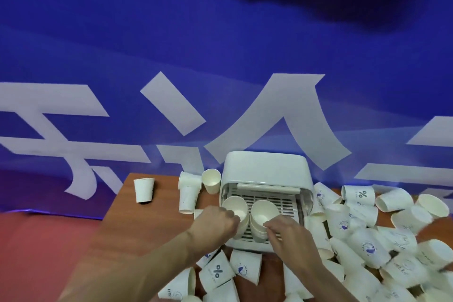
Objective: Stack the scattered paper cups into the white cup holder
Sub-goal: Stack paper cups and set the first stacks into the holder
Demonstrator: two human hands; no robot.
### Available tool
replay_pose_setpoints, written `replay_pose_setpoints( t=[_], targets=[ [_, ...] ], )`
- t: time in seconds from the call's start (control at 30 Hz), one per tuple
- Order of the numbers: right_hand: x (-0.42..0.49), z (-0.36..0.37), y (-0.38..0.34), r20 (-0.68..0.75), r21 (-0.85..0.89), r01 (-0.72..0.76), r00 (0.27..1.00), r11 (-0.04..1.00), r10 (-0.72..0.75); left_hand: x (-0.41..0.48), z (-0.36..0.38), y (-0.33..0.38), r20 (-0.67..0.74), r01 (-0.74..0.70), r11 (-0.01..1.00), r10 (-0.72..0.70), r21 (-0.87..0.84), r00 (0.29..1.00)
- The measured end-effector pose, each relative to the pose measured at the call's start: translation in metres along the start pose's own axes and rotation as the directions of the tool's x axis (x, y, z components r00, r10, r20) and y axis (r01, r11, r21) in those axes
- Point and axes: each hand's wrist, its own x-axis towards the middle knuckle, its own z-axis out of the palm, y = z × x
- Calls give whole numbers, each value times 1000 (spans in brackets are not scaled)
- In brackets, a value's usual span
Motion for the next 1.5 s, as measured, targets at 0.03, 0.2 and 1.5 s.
replay_pose_setpoints(
  t=[0.03,0.2,1.5],
  targets=[
    [2,4,1,23,1,-13,1000,1000,13,2,6,0,44,0,1000,-1,6,999],
    [11,13,5,111,10,-21,994,1000,20,19,28,-6,156,-13,1000,15,-14,988],
    [232,147,-193,436,-334,432,859,837,-270,-135,125,-290,47,612,782,-611,-121,790]
  ],
)
